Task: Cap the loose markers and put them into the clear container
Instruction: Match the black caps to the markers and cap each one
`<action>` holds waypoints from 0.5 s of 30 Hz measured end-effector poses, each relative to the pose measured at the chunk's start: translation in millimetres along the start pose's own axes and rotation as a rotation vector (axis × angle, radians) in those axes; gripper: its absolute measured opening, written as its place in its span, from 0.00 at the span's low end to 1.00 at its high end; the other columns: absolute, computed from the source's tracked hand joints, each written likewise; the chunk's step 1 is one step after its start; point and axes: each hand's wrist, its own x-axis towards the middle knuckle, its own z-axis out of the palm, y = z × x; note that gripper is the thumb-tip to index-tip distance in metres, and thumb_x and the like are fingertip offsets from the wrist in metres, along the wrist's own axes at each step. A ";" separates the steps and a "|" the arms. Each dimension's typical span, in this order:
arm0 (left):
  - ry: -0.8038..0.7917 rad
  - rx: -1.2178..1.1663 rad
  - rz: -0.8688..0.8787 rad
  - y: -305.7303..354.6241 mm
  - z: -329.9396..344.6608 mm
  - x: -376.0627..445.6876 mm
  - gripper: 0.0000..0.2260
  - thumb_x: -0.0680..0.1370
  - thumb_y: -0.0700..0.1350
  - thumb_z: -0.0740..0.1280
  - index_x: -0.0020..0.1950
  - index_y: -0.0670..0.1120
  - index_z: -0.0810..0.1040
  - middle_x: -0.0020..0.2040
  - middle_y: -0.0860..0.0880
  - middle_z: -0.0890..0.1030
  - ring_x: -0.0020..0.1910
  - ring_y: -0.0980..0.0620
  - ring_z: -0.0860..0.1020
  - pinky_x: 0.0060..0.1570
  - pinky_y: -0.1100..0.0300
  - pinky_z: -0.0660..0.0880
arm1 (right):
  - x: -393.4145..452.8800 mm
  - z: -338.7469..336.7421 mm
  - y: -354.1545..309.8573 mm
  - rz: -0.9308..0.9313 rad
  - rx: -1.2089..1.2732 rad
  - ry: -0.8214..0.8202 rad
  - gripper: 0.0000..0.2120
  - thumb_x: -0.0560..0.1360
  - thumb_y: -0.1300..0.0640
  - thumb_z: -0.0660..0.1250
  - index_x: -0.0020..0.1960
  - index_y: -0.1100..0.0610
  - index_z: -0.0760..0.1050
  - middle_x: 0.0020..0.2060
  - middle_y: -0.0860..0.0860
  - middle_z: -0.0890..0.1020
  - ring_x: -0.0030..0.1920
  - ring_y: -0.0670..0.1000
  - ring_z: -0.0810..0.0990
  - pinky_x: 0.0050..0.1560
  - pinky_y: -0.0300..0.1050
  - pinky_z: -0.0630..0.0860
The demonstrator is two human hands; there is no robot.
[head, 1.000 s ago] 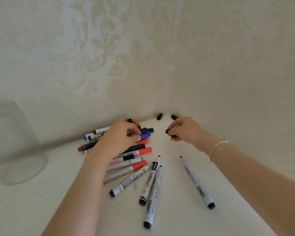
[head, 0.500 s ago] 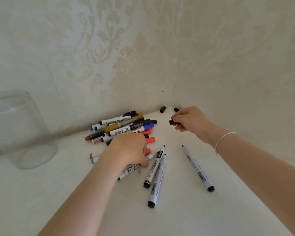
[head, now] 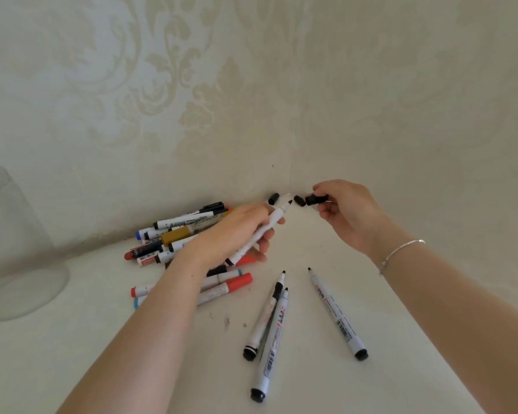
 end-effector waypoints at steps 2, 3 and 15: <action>0.012 -0.076 -0.035 -8.0 4.8 8.1 0.15 0.79 0.40 0.52 0.54 0.44 0.78 0.32 0.49 0.70 0.23 0.56 0.63 0.21 0.65 0.61 | 3.4 0.0 3.5 0.029 0.078 -0.027 0.05 0.73 0.68 0.64 0.40 0.61 0.73 0.35 0.55 0.76 0.29 0.48 0.70 0.34 0.39 0.69; 0.009 -0.067 -0.039 -12.1 5.9 11.4 0.15 0.80 0.41 0.52 0.55 0.45 0.78 0.32 0.50 0.70 0.23 0.57 0.61 0.20 0.66 0.58 | 4.9 1.3 6.2 0.036 0.089 -0.044 0.05 0.73 0.68 0.64 0.40 0.60 0.73 0.35 0.55 0.77 0.29 0.48 0.70 0.34 0.39 0.69; 0.064 -0.062 -0.015 -18.6 -1.6 14.2 0.13 0.81 0.42 0.54 0.56 0.42 0.78 0.29 0.51 0.70 0.23 0.57 0.59 0.21 0.66 0.55 | 16.4 15.3 16.9 0.005 0.041 -0.101 0.05 0.74 0.69 0.65 0.43 0.61 0.73 0.37 0.57 0.79 0.31 0.49 0.74 0.32 0.38 0.73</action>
